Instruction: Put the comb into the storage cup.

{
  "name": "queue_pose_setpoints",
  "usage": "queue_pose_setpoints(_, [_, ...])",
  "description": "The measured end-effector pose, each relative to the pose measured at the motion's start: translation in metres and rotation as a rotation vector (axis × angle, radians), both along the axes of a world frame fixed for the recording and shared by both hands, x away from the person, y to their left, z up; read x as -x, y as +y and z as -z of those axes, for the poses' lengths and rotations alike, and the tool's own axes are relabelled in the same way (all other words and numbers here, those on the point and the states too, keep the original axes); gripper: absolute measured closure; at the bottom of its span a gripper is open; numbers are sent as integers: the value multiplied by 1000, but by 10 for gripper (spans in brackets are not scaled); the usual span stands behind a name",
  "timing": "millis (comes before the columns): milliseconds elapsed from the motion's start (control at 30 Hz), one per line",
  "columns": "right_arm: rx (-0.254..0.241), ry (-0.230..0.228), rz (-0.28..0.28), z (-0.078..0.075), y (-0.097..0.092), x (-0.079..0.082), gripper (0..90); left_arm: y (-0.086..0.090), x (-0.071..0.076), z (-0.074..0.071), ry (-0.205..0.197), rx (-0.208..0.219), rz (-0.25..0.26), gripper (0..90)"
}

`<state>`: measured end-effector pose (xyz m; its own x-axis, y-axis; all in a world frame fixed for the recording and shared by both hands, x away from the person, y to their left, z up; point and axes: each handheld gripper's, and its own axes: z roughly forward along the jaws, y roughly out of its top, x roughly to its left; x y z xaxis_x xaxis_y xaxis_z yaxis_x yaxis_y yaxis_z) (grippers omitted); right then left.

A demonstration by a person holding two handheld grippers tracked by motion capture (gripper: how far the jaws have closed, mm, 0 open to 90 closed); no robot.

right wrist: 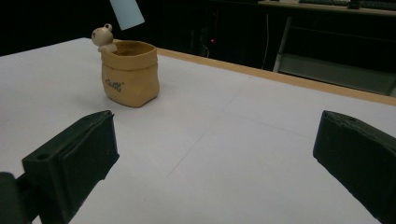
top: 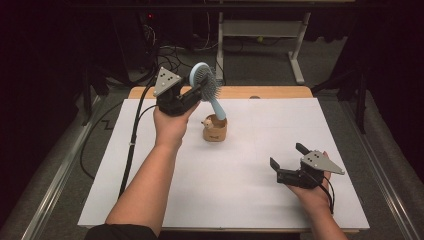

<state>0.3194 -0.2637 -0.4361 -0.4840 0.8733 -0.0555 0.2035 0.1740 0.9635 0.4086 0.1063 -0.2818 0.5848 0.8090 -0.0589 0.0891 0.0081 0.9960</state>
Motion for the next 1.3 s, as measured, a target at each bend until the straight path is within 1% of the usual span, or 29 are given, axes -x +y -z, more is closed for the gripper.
queue_pose_setpoints(200, [-1, 1, -1, 0, 0, 0, 2, -1, -3, 3, 1, -1, -4, 578])
queue_pose_setpoints(433, [-7, -4, 4, 0, -1, 0, 2, -3, -5, 7, 4, -12, -11, 578])
queue_pose_setpoints(667, [-10, -4, 9, -1, -2, 0, 2, -3, -7, 14, 19, -14, -22, 578])
queue_pose_setpoints(967, [-13, -7, 11, -1, -2, 0, 2, -4, -9, 22, 33, -16, -21, 578])
queue_pose_setpoints(1300, [-17, -19, 19, -2, -3, 1, 2, -7, -9, 31, 32, -22, -24, 578])
